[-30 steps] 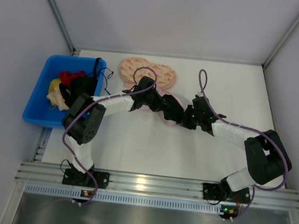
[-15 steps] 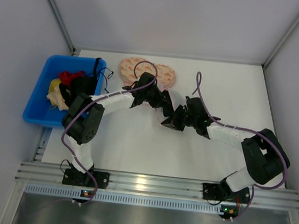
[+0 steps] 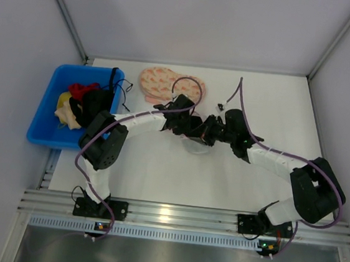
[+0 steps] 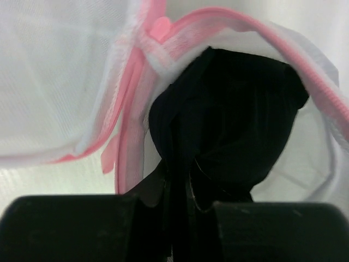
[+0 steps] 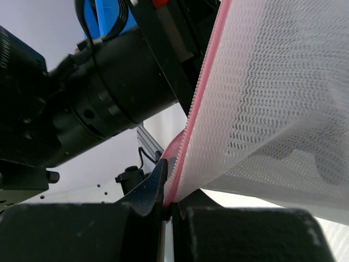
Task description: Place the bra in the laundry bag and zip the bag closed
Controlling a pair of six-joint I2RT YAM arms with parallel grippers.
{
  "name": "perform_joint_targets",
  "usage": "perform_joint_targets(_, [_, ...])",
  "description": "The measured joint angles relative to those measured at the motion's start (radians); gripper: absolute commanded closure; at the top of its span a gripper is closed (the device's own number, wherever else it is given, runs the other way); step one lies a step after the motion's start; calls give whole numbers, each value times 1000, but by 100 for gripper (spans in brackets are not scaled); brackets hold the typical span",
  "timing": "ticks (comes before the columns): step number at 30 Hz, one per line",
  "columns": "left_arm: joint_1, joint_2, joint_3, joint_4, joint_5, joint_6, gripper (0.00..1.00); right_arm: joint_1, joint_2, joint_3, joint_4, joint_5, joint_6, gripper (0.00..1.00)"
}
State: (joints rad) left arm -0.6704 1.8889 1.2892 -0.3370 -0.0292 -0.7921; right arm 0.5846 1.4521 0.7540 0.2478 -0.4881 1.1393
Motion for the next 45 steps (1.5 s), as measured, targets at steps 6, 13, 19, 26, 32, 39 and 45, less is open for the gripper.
perform_joint_targets(6, [-12, 4, 4, -33, -70, 166, 55, -40, -19, -3, 0, -53, -11, 100])
perform_joint_targets(13, [-12, -70, 20, -69, 7, 280, 22, -46, -72, -101, 34, -92, -40, 100])
perform_joint_targets(19, [-12, -212, 22, -74, 31, 331, 19, -64, -76, -165, 47, -116, -66, 100])
perform_joint_targets(26, [63, -406, -72, -72, 14, 334, 31, -97, -126, -207, 60, -154, -102, 100])
perform_joint_targets(32, [253, -401, -122, -84, -36, 365, 34, -139, -150, -232, 39, -198, -148, 100])
perform_joint_targets(39, [256, -208, -119, -102, -122, 421, 40, -179, -188, -232, -47, -222, -228, 100])
perform_joint_targets(45, [285, -66, -116, -103, -148, 420, 44, -202, -201, -233, -97, -244, -268, 100])
